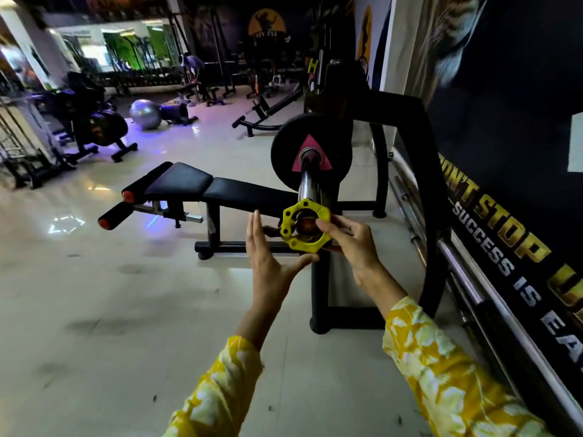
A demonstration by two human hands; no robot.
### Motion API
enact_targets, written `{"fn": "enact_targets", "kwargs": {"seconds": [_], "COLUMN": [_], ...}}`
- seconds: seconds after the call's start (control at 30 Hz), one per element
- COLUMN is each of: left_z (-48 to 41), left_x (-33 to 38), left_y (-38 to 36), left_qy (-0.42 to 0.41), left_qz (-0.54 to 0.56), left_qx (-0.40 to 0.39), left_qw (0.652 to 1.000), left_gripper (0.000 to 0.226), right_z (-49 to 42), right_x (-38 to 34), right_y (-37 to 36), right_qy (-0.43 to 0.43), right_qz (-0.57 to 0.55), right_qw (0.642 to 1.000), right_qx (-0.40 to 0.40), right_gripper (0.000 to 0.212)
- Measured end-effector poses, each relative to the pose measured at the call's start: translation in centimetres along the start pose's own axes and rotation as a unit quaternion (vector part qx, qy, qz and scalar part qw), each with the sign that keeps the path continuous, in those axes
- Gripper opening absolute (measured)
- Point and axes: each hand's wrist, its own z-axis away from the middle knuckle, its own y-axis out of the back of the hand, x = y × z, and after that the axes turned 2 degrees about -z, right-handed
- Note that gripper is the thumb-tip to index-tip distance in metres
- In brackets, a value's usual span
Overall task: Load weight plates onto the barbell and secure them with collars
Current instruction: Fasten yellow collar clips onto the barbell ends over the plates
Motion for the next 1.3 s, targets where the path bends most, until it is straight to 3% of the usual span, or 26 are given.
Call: {"fn": "enact_targets", "kwargs": {"seconds": [0.03, 0.1, 0.17, 0.2, 0.27, 0.4, 0.53, 0.8, 0.93, 1.07, 1.3], "left_z": [1.0, 2.2, 2.4, 2.1, 1.7, 0.3, -2.4, -7.2, -10.5, -15.4, -23.0], "left_x": [-0.1, -0.2, -0.2, 0.0, 0.3, 0.1, 0.3, -0.2, -0.7, -2.0, -5.9], "left_y": [-0.3, -1.2, -1.9, -2.2, -2.6, -2.8, -2.9, -3.7, -5.2, -7.2, -10.6], "left_qy": [0.081, 0.191, 0.218, 0.210, 0.204, 0.242, 0.247, 0.255, 0.263, 0.253, 0.249], "left_qz": [0.122, 0.326, 0.418, 0.433, 0.442, 0.442, 0.413, 0.351, 0.323, 0.303, 0.249], "left_qx": [-0.011, -0.013, -0.015, -0.027, -0.032, 0.022, 0.017, 0.040, 0.034, 0.017, 0.023], "left_qw": [0.989, 0.926, 0.882, 0.876, 0.873, 0.864, 0.876, 0.900, 0.909, 0.919, 0.936], "left_gripper": [0.114, 0.100, 0.068, 0.049, 0.030, 0.031, 0.026, 0.024, 0.027, 0.031, 0.028], "right_z": [0.1, 0.2, 0.4, 0.5, 0.8, 0.4, -1.3, -5.5, -8.6, -13.5, -21.4], "right_x": [0.4, 0.9, 1.3, 1.5, 2.0, 3.2, 3.0, 2.1, 2.0, 1.6, 2.5], "right_y": [-0.1, -0.2, -0.3, -0.3, -0.4, -0.5, -0.4, 0.0, -0.3, -0.4, -1.1], "right_qy": [-0.005, -0.008, -0.003, 0.001, 0.005, -0.027, -0.070, 0.031, -0.026, -0.108, -0.130], "right_qz": [-0.009, -0.012, -0.021, -0.036, -0.070, -0.096, -0.117, 0.040, 0.023, 0.014, 0.018], "right_qw": [1.000, 0.999, 0.999, 0.999, 0.997, 0.995, 0.990, 0.998, 0.998, 0.992, 0.987], "right_qx": [0.010, 0.033, 0.044, 0.041, 0.022, 0.008, 0.023, 0.046, 0.050, 0.055, 0.098], "right_gripper": [0.026, 0.032, 0.031, 0.030, 0.033, 0.045, 0.041, 0.041, 0.036, 0.046, 0.057]}}
